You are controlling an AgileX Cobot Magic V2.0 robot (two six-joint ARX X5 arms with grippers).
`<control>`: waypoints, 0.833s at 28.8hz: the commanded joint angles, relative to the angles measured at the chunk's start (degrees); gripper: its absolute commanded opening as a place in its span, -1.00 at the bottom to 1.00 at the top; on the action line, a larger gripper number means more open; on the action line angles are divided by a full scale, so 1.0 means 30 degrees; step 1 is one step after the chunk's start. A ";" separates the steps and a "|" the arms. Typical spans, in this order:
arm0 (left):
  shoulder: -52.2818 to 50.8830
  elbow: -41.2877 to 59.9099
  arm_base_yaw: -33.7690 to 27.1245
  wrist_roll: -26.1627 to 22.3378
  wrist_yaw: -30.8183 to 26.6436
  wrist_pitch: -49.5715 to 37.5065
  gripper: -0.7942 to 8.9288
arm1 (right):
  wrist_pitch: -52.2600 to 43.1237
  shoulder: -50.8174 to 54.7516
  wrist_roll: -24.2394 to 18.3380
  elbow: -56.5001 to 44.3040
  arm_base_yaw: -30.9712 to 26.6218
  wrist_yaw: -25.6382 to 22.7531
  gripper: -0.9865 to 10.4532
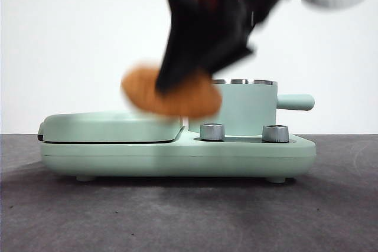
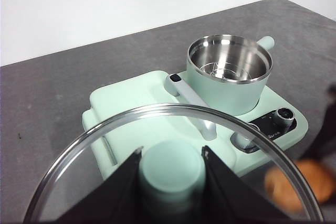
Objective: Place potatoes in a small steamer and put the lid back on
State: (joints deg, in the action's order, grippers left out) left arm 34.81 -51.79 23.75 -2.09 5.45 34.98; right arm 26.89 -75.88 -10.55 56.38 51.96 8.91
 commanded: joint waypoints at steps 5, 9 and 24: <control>-0.0015 -0.0313 0.0073 0.0073 -0.0044 -0.0532 -0.81 | 0.4794 -0.0466 0.3453 0.7409 -0.1749 -0.2055 -0.47; -0.0022 -0.0313 0.0073 0.0080 -0.0044 -0.0539 -0.81 | 0.5319 -0.1494 0.3526 1.0207 -0.3446 -0.2251 -0.47; -0.0022 -0.0313 0.0073 0.0087 -0.0044 -0.0532 -0.81 | 0.5916 -0.8597 0.2769 1.6189 -0.8320 -0.1894 -0.46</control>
State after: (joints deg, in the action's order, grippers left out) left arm 34.81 -51.79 23.75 -2.09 5.43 34.98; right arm 44.77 -99.96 -1.50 103.39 26.81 3.01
